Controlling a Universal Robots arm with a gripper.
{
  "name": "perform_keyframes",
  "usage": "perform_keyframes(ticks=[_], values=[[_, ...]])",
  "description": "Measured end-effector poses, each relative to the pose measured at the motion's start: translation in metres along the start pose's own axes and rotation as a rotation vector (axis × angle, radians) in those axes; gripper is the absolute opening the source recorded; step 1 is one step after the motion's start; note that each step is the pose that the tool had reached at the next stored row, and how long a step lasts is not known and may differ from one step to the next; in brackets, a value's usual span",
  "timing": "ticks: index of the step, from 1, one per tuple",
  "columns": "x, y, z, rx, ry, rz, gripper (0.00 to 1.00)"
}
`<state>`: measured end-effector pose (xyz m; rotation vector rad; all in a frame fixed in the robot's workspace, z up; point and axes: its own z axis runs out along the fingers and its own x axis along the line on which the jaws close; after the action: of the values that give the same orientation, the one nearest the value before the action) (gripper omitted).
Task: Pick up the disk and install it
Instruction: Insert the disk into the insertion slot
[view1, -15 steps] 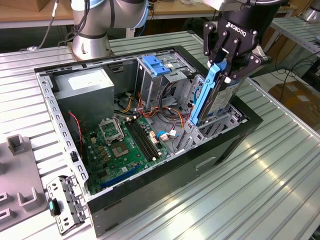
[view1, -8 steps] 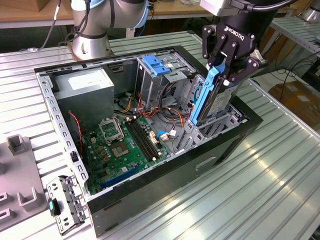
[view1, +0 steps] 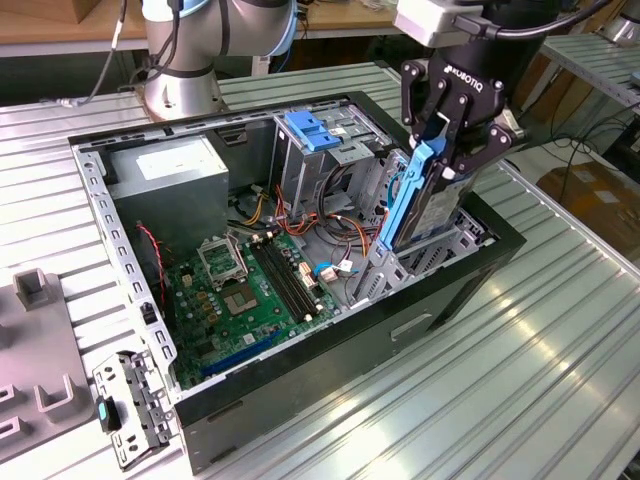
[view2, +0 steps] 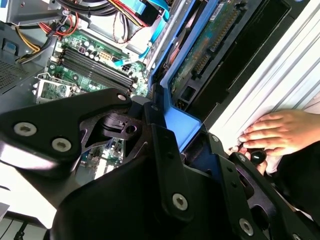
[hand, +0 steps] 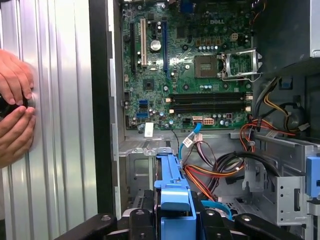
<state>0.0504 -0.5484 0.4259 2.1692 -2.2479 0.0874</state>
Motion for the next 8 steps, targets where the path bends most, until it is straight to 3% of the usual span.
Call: perform_keyframes(ticks=[8], values=[[-0.0003,0.0003,0.0103,0.0,0.0,0.0,0.37]])
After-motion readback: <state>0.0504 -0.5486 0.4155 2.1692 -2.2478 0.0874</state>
